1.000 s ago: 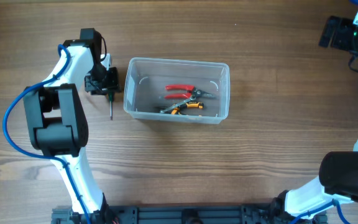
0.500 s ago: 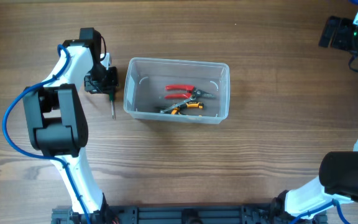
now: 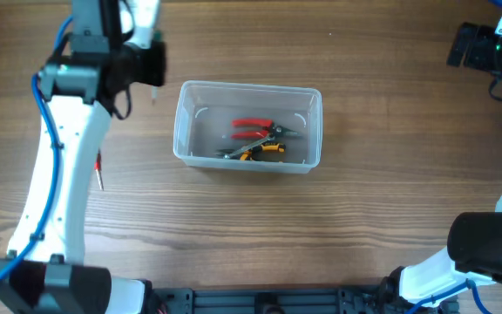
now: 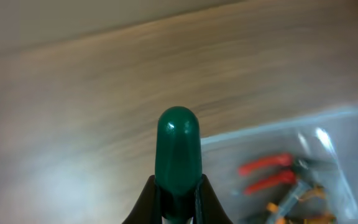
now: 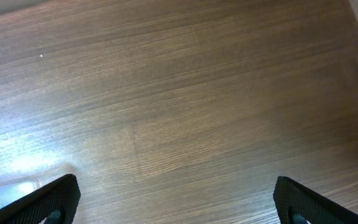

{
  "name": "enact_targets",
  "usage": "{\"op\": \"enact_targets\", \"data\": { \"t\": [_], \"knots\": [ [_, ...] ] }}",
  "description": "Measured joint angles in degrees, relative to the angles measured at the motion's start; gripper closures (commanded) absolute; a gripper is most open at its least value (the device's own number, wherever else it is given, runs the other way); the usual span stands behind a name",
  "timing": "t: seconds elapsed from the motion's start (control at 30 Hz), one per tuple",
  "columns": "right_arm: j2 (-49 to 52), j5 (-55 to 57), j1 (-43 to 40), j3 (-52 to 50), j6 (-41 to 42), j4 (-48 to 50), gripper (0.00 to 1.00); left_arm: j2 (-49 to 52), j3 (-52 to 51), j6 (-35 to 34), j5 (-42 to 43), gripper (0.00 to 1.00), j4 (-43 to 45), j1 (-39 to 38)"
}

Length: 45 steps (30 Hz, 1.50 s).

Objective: Pack container
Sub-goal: 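Carry the green screwdriver into the container and release it, then grasp the red-handled screwdriver with the left gripper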

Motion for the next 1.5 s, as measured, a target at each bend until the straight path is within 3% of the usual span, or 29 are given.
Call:
{"op": "enact_targets", "data": {
  "t": [0.1,0.23,0.47,0.6,0.63,0.8,0.97,1.1,1.2,1.3,1.4,1.47,1.5],
  "knots": [
    [0.0,0.0,0.0,0.0,0.0,0.0,0.00,0.2,0.1,15.8,4.1,0.96,-2.1,-11.2],
    [0.0,0.0,0.0,0.0,0.0,0.0,0.00,3.8,0.1,28.2,5.2,0.96,-4.0,-20.2],
    [0.0,0.0,0.0,0.0,0.0,0.0,0.00,19.9,0.1,33.6,4.0,0.96,-5.9,-22.1],
    [0.0,0.0,0.0,0.0,0.0,0.0,0.00,26.9,0.1,34.1,3.2,0.84,-5.9,-22.1],
    [0.0,0.0,0.0,0.0,0.0,0.0,0.00,28.0,0.1,34.2,3.2,0.66,-5.9,-22.1],
    [0.0,0.0,0.0,0.0,0.0,0.0,0.00,30.6,0.1,34.4,2.6,0.52,-5.3,-22.1],
    [0.0,0.0,0.0,0.0,0.0,0.0,0.00,28.2,2.5,30.7,2.4,0.40,-5.1,-20.5],
    [0.0,0.0,0.0,0.0,0.0,0.0,0.00,17.8,9.3,24.6,1.9,0.41,-4.3,-16.3],
    [0.0,0.0,0.0,0.0,0.0,0.0,0.00,9.4,11.2,15.6,-3.1,0.42,-4.1,-11.0],
    [0.0,0.0,0.0,0.0,0.0,0.0,0.00,7.6,11.7,7.4,-9.8,0.45,-8.7,-3.5],
    [0.0,0.0,0.0,0.0,0.0,0.0,0.00,9.2,9.2,-4.0,-14.7,0.41,-14.2,8.4],
    [0.0,0.0,0.0,0.0,0.0,0.0,0.00,9.8,6.0,-9.4,-15.5,0.28,-13.9,15.0],
    [0.0,0.0,0.0,0.0,0.0,0.0,0.00,9.8,3.4,-11.7,-15.6,0.26,-13.7,18.0]
  ]
}}
